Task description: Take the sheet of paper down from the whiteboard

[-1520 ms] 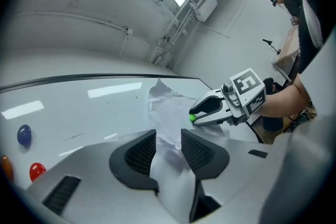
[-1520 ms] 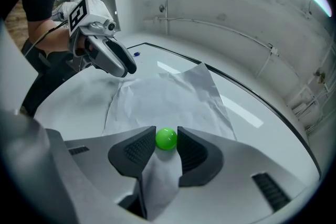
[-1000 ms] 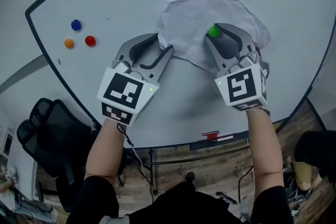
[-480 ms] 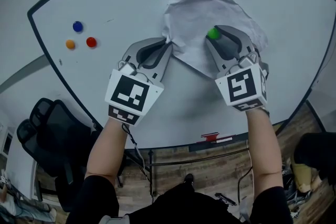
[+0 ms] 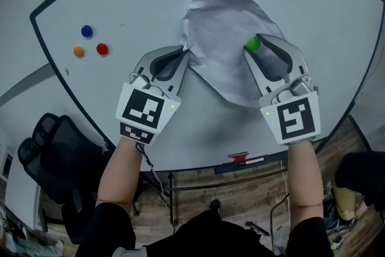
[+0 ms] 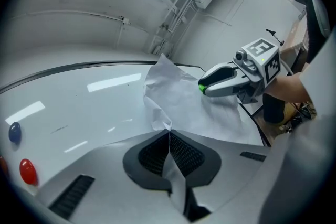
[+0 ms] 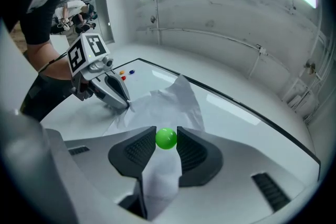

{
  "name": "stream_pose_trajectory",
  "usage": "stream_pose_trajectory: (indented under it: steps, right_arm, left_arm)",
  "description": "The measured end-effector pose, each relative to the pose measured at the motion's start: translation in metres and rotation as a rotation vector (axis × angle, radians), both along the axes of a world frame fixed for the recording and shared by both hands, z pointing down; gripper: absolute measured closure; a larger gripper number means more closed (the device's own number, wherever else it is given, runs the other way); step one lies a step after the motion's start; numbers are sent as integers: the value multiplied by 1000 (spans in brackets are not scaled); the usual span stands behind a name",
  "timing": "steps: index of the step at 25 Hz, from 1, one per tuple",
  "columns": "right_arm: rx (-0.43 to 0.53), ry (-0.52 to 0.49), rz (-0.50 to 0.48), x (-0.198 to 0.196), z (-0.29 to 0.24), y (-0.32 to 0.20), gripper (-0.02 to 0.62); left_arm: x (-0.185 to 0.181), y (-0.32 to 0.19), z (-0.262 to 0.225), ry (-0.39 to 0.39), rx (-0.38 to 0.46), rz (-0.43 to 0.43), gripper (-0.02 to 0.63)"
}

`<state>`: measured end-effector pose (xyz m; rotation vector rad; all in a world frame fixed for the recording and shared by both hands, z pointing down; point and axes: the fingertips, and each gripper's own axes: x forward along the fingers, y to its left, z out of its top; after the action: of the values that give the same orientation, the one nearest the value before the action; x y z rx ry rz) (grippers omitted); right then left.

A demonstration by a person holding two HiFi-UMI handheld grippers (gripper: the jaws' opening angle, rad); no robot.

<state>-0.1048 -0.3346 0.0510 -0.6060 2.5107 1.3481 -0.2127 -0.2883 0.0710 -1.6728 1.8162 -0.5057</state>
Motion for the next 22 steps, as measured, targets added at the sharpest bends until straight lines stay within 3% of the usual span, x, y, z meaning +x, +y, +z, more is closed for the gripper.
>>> stream_pose_trajectory:
  steps: [9, 16, 22]
  right_arm:
    - [-135, -133, -19, 49, -13, -5, 465]
    - [-146, -163, -9, 67, -21, -16, 465]
    - [-156, -150, -24, 63, -17, -20, 465]
  left_arm:
    - [-11, 12, 27, 10, -26, -33, 588]
    - [-12, 31, 41, 27, -16, -36, 588]
    - [5, 60, 39, 27, 42, 1, 588]
